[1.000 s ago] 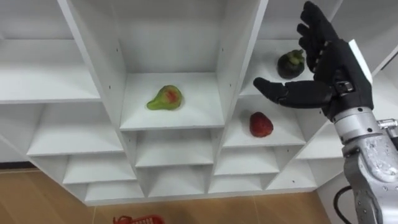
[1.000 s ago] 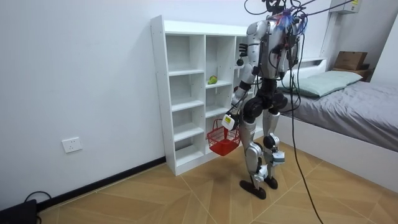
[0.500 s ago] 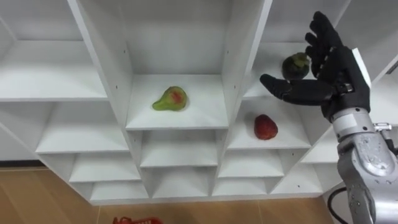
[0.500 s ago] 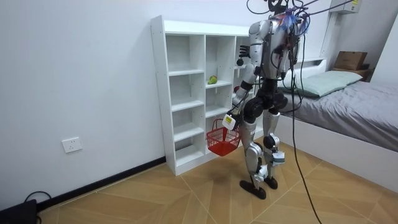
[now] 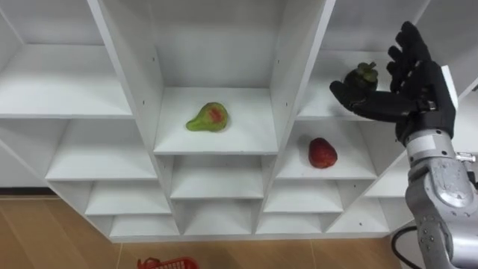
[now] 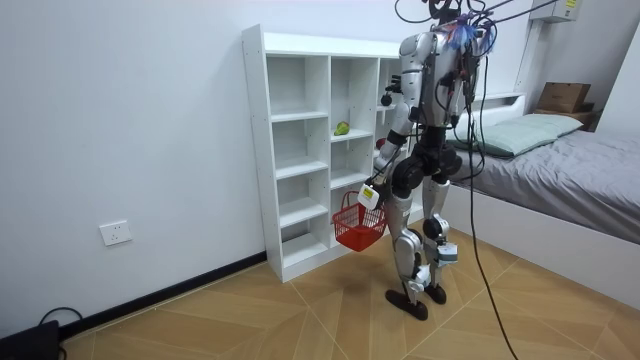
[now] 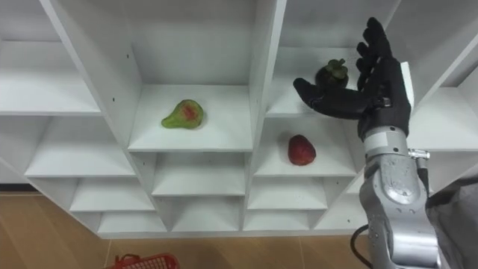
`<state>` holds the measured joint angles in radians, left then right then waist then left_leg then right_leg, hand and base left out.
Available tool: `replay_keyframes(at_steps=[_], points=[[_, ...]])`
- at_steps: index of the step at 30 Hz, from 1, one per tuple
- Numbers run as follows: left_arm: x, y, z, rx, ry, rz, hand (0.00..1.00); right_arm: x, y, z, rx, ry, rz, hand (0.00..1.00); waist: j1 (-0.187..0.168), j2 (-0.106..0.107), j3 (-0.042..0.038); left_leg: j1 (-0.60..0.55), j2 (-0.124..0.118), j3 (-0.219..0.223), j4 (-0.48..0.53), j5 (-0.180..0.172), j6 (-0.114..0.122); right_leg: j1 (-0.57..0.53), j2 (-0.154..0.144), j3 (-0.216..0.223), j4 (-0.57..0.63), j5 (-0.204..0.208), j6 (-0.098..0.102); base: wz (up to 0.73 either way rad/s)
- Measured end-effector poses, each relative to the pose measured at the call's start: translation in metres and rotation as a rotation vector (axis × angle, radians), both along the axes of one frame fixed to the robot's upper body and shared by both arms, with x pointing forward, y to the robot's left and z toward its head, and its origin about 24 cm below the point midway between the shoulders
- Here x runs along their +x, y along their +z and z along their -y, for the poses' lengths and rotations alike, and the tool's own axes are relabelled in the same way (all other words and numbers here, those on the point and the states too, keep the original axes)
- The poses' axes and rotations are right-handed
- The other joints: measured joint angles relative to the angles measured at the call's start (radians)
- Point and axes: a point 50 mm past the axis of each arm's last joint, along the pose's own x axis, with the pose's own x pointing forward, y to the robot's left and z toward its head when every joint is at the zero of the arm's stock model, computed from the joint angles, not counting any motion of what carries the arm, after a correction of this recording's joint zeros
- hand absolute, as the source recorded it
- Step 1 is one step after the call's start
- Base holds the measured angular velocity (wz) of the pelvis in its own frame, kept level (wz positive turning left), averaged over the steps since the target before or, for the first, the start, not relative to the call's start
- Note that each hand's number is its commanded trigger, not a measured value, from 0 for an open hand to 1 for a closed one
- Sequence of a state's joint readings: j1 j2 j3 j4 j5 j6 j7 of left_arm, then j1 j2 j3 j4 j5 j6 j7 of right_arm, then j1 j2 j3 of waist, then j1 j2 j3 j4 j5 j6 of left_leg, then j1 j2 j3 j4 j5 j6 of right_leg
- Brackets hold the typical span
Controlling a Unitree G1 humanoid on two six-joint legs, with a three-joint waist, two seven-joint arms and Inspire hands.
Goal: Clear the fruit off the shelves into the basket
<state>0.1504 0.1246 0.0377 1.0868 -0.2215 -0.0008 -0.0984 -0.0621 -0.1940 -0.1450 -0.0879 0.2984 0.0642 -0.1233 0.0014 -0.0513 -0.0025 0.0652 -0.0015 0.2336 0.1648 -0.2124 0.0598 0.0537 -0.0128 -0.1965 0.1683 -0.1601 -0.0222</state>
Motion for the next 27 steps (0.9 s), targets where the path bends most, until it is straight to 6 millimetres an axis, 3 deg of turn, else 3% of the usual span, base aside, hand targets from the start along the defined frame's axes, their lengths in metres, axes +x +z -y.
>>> replay_keyframes(at_steps=[10, 16, 24, 27], points=[[0.002, 0.001, 0.000, 0.009, -0.008, 0.004, 1.00, 0.001, -0.012, 0.001, 0.013, -0.035, -0.047, 0.00, 0.004, 0.006, 0.0061, -0.004, 0.000, 0.001, -0.001, 0.000, 0.000, -0.002, 0.000, 0.001, 0.003, 0.000, 0.000, 0.00], [0.005, 0.000, 0.004, 0.012, -0.033, 0.006, 1.00, 0.003, -0.025, -0.012, -0.025, 0.009, -0.097, 0.00, 0.009, 0.011, 0.0060, -0.003, 0.001, 0.001, 0.000, 0.000, 0.000, -0.002, 0.001, -0.001, 0.002, 0.000, 0.000, 0.00], [0.006, 0.001, 0.005, 0.007, -0.048, 0.013, 1.00, 0.017, -0.033, -0.019, -0.059, 0.021, -0.143, 0.00, 0.014, 0.003, 0.0066, 0.003, -0.001, -0.002, 0.002, 0.001, 0.001, 0.005, -0.001, 0.003, 0.001, 0.000, 0.000, 0.00], [0.008, 0.001, 0.006, 0.010, -0.048, 0.019, 1.00, 0.018, -0.036, -0.019, -0.053, 0.020, -0.157, 0.00, 0.031, 0.000, 0.0077, 0.003, -0.001, -0.002, 0.004, 0.001, 0.001, 0.007, -0.002, 0.002, 0.000, 0.000, 0.000, 0.00]])
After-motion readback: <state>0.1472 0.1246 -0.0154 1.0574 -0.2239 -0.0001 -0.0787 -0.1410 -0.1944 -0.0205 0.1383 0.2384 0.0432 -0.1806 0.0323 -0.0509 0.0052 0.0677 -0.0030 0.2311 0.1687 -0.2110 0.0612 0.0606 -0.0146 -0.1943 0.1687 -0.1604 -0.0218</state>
